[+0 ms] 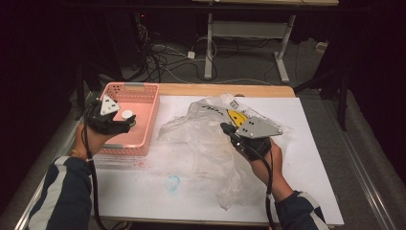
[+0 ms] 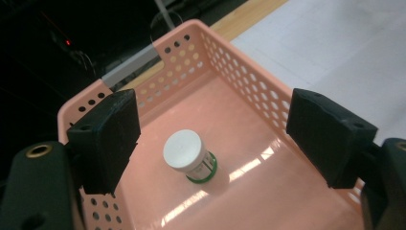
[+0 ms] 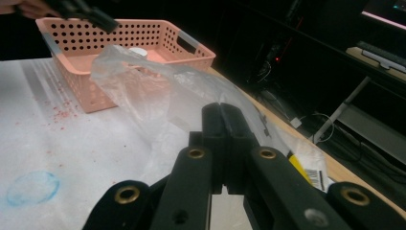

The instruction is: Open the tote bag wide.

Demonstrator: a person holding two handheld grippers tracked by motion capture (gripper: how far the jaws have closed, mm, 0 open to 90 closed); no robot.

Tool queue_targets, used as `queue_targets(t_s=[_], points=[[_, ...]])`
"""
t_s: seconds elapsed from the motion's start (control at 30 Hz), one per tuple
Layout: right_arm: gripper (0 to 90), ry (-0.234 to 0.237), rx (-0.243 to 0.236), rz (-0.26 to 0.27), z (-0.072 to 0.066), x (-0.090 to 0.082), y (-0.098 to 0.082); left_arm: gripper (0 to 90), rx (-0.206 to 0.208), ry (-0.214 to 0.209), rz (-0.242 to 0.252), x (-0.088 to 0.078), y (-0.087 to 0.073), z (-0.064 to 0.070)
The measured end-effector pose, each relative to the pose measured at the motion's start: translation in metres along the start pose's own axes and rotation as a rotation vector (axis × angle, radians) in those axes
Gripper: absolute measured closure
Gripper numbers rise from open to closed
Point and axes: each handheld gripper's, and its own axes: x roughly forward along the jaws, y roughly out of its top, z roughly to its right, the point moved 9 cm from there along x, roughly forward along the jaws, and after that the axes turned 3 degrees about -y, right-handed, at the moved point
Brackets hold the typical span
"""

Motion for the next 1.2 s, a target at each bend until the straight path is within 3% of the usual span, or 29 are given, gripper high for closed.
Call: queue_targets(t_s=[0.1, 0.2, 0.37, 0.43, 0.47, 0.5, 0.57, 0.67, 0.77, 0.83, 0.9, 0.93, 1.03, 1.2], points=[[90.0, 0.011, 0.005, 0.005, -0.001, 0.001, -0.001, 19.5, -0.004, -0.008, -0.08, 0.024, -0.001, -0.014], [90.0, 0.026, 0.005, 0.0, -0.002, 0.002, -0.004, 19.3, -0.078, -0.017, -0.162, 0.051, -0.009, -0.028], [90.0, 0.046, 0.011, 0.002, -0.001, 0.0, -0.006, 24.2, -0.139, -0.019, -0.321, 0.083, -0.032, -0.038], [90.0, 0.051, 0.012, 0.005, 0.0, 0.0, -0.007, 27.0, -0.19, -0.06, -0.36, 0.09, -0.041, -0.038], [90.0, 0.059, 0.018, 0.008, 0.001, 0.0, -0.008, 30.8, -0.194, -0.062, -0.377, 0.092, -0.044, -0.039], [90.0, 0.062, 0.02, 0.011, 0.002, -0.001, -0.008, 34.3, -0.203, -0.089, -0.404, 0.096, -0.05, -0.038], [90.0, 0.062, 0.018, 0.015, 0.003, -0.001, -0.009, 46.5, -0.205, -0.1, -0.406, 0.098, -0.051, -0.037], [90.0, 0.064, 0.026, 0.018, 0.005, -0.002, -0.009, 48.0, -0.199, -0.112, -0.394, 0.098, -0.049, -0.036], [90.0, 0.054, 0.029, 0.021, 0.007, -0.004, -0.008, 48.4, -0.157, -0.097, -0.402, 0.095, -0.047, -0.034], [90.0, 0.056, 0.03, 0.022, 0.007, -0.004, -0.008, 48.4, -0.16, -0.1, -0.354, 0.09, -0.039, -0.033], [90.0, 0.054, 0.029, 0.019, 0.007, -0.003, -0.007, 48.4, -0.128, -0.079, -0.282, 0.077, -0.025, -0.032], [90.0, 0.054, 0.029, 0.019, 0.007, -0.003, -0.007, 48.4, -0.128, -0.079, -0.282, 0.077, -0.025, -0.032], [90.0, 0.047, 0.025, 0.024, 0.006, -0.004, -0.005, 48.5, -0.109, -0.088, -0.185, 0.057, -0.01, -0.026], [90.0, 0.035, 0.024, 0.02, 0.006, -0.003, -0.005, 48.5, -0.04, -0.105, -0.058, 0.02, 0.007, -0.006]])
